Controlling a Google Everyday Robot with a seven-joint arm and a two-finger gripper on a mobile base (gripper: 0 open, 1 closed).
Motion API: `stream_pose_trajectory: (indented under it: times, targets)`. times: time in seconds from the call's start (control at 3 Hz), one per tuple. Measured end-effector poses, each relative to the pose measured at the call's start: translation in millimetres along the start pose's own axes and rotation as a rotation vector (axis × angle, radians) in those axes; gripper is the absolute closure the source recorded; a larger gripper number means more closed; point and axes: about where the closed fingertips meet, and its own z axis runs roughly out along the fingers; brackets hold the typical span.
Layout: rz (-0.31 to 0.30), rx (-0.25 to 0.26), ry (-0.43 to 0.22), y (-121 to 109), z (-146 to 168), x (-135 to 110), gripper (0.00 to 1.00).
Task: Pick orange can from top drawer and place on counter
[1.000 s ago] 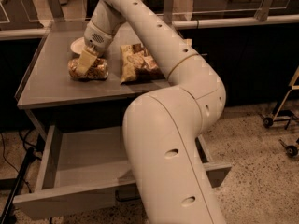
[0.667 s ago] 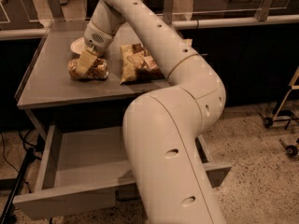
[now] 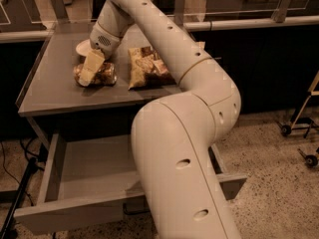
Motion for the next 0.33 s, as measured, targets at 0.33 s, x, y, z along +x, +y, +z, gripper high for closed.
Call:
stream_pose_trajectory:
  times: [0.33]
  targets:
    - [0.0, 0.0, 0.0, 0.0, 0.0, 0.0, 0.0]
